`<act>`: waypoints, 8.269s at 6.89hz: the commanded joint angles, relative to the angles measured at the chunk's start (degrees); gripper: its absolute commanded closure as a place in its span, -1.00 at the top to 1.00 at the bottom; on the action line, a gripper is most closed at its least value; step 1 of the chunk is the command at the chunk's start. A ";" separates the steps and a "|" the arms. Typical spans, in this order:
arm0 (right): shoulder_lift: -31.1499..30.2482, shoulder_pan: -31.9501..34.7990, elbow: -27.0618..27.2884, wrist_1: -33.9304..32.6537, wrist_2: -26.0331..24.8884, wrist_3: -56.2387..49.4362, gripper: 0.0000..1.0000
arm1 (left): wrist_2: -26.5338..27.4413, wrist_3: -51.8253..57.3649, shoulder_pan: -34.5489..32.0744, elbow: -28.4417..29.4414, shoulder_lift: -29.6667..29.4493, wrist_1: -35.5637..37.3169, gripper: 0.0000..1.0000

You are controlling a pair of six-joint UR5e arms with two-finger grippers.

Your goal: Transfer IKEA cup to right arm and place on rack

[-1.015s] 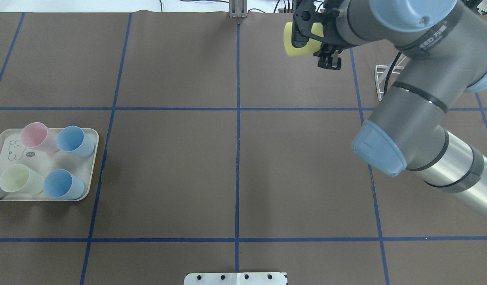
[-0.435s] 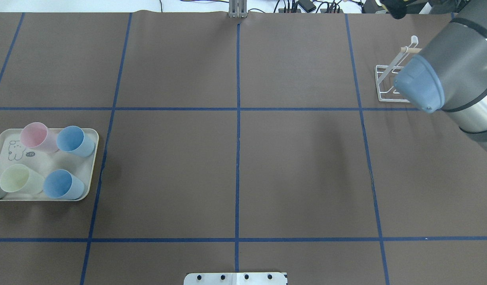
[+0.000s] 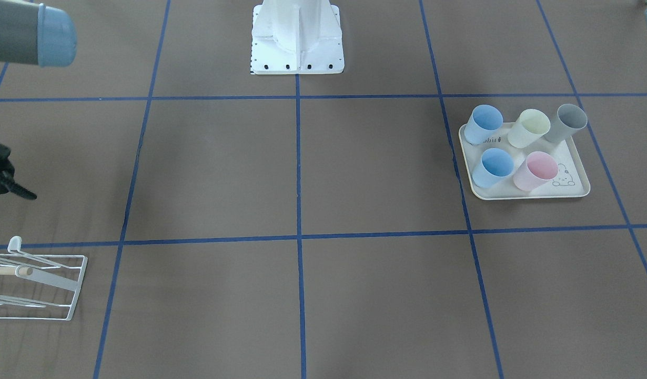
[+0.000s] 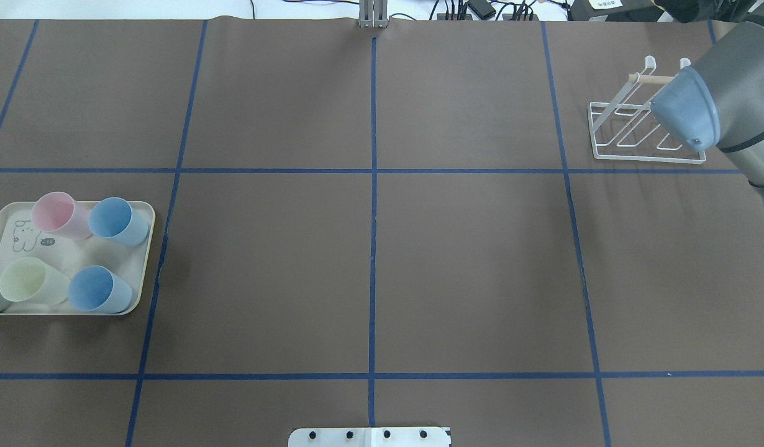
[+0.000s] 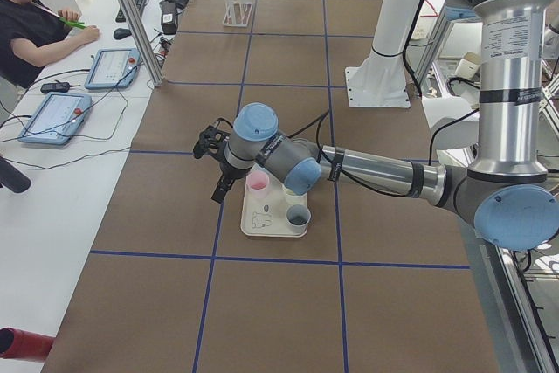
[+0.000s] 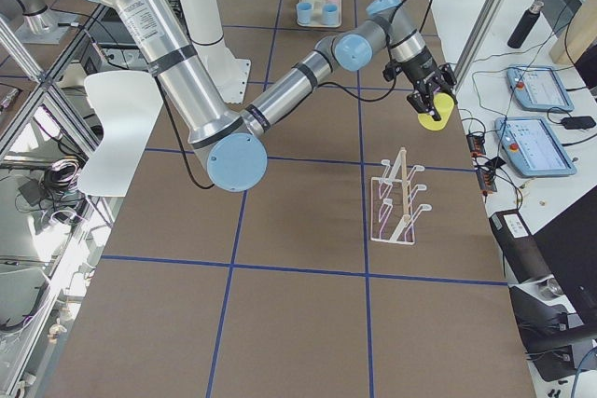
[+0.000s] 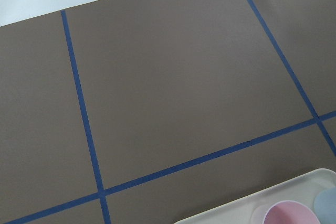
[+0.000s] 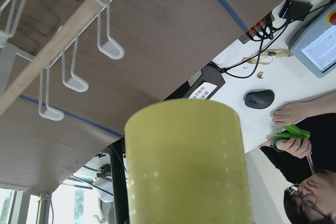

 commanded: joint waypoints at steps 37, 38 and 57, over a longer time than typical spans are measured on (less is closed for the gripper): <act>-5.15 -23.27 8.88 17.19 25.72 97.89 0.98 | 15.63 -39.05 27.54 7.15 3.23 -21.74 0.89; -5.06 -23.27 8.88 17.19 25.72 97.89 0.98 | 15.65 -39.05 27.64 7.15 3.23 -21.74 0.36; -4.27 -35.30 -4.92 61.48 21.59 109.93 0.98 | 10.11 -96.53 40.53 -1.91 -21.19 -36.33 -1.00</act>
